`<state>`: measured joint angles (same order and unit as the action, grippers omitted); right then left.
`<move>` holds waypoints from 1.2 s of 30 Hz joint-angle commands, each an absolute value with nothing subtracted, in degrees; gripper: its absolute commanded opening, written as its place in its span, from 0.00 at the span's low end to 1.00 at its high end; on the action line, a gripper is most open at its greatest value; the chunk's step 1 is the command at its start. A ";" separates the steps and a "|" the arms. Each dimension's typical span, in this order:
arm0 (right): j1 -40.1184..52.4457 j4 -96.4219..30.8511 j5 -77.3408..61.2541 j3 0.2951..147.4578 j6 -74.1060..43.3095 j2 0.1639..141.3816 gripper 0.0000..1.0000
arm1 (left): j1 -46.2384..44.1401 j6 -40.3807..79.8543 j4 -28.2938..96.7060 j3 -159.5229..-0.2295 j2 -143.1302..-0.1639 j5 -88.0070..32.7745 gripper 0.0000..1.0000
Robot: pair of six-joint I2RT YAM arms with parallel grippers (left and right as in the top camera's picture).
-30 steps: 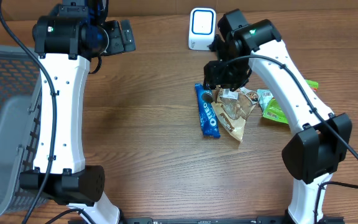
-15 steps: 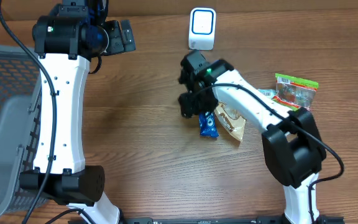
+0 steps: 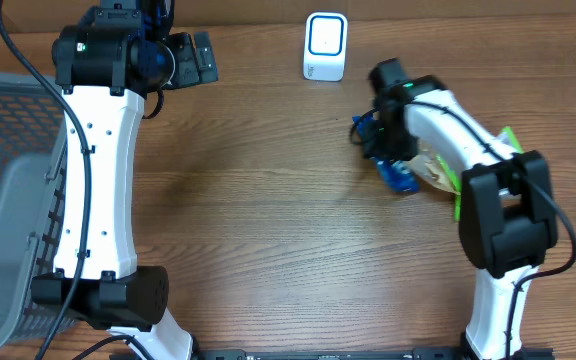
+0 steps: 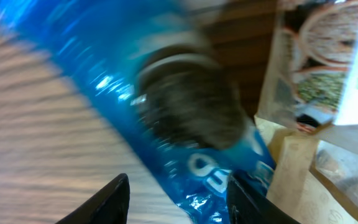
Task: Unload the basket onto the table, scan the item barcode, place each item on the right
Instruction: 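Carry the Oreo pack down and right beside the cookie bag, then release the Oreo pack and raise the right gripper to the right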
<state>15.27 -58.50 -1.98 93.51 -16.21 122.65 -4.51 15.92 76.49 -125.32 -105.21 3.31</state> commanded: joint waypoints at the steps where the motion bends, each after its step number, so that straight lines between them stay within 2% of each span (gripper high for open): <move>1: 10.50 -59.00 -0.01 93.21 -15.92 123.57 0.50 | -4.51 14.79 76.27 -126.52 -103.42 4.01 1.00; 12: 1.98 -60.47 -0.34 93.51 -14.90 123.46 0.49 | -4.51 14.79 76.27 -126.54 -103.42 4.01 1.00; 15: 0.97 -61.91 -2.85 94.48 -14.79 122.89 0.60 | -4.51 14.79 76.27 -126.52 -103.42 4.01 1.00; 21: 0.97 -65.98 -6.79 100.86 -14.74 117.27 0.71 | -4.51 14.79 76.27 -126.52 -103.42 4.01 1.00; 27: 0.99 -69.58 -8.95 106.41 -14.52 111.04 0.76 | -4.51 14.79 76.27 -126.52 -103.42 4.01 1.00; 36: 0.99 -72.25 -10.87 107.50 -11.66 102.45 0.77 | -4.51 14.79 76.27 -126.52 -103.42 4.01 1.00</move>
<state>1.17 -71.48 -9.89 106.19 -13.04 105.41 -4.49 15.92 76.49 -125.32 -105.21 3.31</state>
